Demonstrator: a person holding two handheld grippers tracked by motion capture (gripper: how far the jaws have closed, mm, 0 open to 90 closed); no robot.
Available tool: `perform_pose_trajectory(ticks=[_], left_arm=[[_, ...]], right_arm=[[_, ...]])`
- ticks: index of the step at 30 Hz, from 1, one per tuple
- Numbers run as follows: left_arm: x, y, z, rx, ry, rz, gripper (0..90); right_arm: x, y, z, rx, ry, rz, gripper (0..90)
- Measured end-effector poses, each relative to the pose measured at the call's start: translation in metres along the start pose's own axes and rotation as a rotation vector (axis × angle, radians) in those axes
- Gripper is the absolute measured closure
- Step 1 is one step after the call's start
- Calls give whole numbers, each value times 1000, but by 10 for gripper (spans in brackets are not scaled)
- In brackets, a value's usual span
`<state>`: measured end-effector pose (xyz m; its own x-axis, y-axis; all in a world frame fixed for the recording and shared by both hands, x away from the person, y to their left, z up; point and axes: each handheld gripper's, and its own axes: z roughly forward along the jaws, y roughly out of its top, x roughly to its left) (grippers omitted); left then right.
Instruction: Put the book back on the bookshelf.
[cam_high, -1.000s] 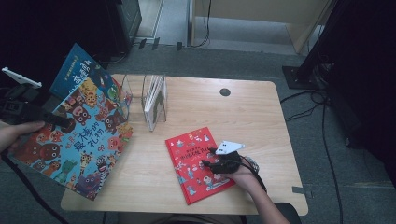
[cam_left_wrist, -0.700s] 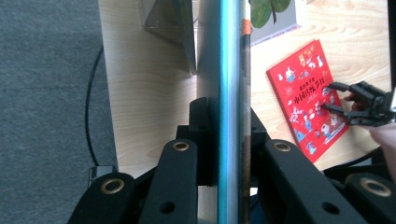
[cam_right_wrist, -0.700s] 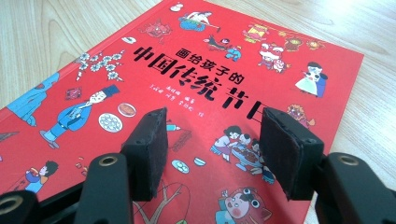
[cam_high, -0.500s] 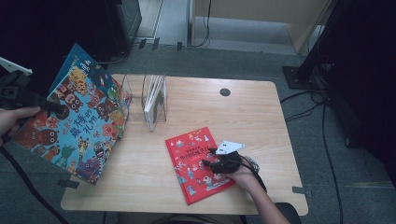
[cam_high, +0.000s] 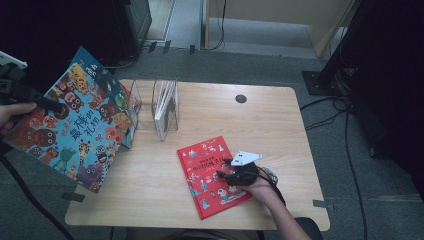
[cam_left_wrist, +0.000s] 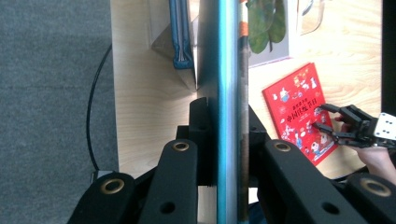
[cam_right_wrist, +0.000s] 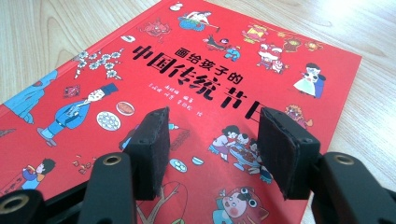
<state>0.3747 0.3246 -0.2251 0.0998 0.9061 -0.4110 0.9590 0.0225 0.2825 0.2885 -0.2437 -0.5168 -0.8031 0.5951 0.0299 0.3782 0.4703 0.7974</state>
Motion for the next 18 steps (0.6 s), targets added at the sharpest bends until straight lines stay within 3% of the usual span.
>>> perform_pose_trajectory(ticks=[9, 11, 18], left_arm=[[-9, 26, 10, -31, 22, -18, 814], [-7, 31, 9, -42, -1, -17, 803], [-4, 45, 16, -71, 27, -55, 814]], right_arm=[[0, 0, 1, -6, 0, -5, 454], [-1, 0, 1, -6, 1, -6, 454], [-1, 0, 2, -13, 8, -7, 465]])
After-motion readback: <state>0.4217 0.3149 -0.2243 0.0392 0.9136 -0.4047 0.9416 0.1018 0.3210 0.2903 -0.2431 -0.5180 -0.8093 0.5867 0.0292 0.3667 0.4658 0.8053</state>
